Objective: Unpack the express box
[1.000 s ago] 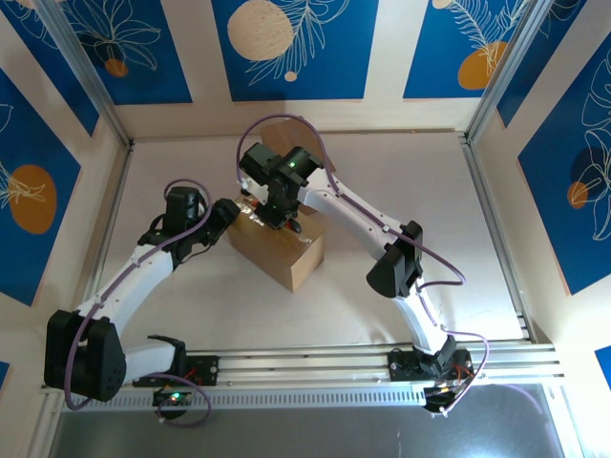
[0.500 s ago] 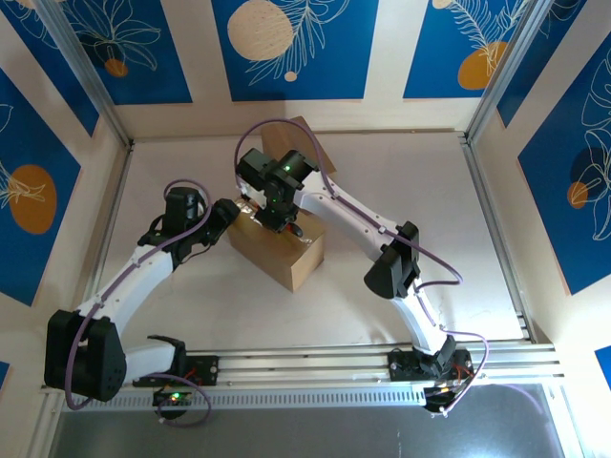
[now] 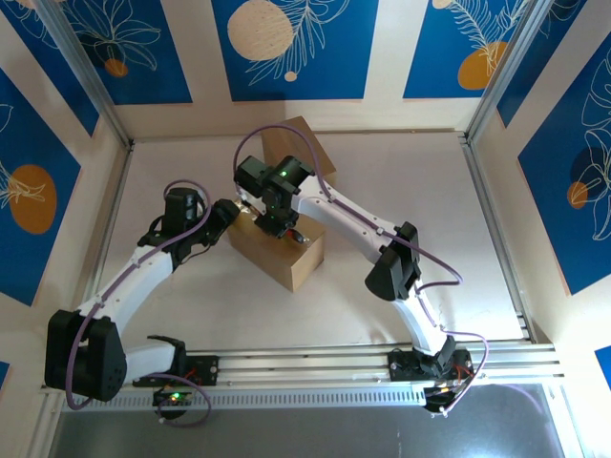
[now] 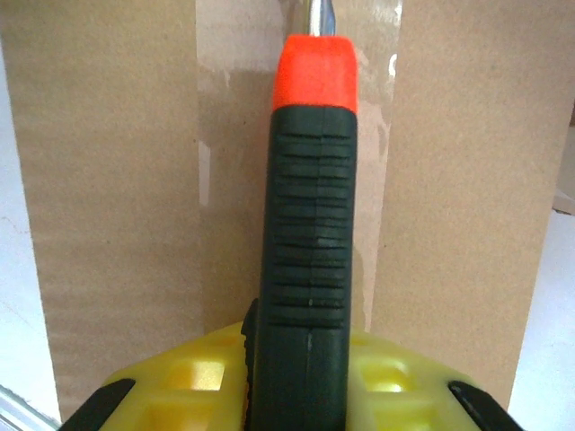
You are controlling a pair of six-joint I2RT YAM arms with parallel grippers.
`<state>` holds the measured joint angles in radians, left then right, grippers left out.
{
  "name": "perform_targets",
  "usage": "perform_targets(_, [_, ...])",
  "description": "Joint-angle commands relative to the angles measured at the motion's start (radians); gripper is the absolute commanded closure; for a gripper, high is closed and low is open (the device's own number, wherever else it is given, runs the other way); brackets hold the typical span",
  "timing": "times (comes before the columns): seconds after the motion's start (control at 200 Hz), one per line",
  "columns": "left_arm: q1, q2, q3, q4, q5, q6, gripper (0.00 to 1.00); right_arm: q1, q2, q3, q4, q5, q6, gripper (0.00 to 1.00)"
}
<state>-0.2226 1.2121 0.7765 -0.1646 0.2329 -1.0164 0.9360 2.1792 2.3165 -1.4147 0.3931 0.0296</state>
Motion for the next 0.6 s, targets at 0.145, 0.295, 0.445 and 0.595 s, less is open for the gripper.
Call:
perform_targets(0.145, [0.032, 0.027, -0.036, -0.075, -0.027, -0.008, 0.38, 0.013, -0.043, -0.071, -0.206, -0.027, 0.022, 1.00])
perform_targets(0.295, [0.034, 0.029, -0.037, -0.072, -0.026, -0.008, 0.38, 0.012, -0.057, -0.075, -0.217, -0.025, 0.023, 1.00])
perform_targets(0.445, [0.035, 0.027, -0.037, -0.075, -0.027, -0.007, 0.38, 0.012, -0.073, -0.094, -0.226, -0.027, 0.027, 1.00])
perform_targets(0.595, [0.036, 0.029, -0.036, -0.075, -0.027, -0.004, 0.38, 0.014, -0.093, -0.124, -0.234, -0.028, 0.035, 1.00])
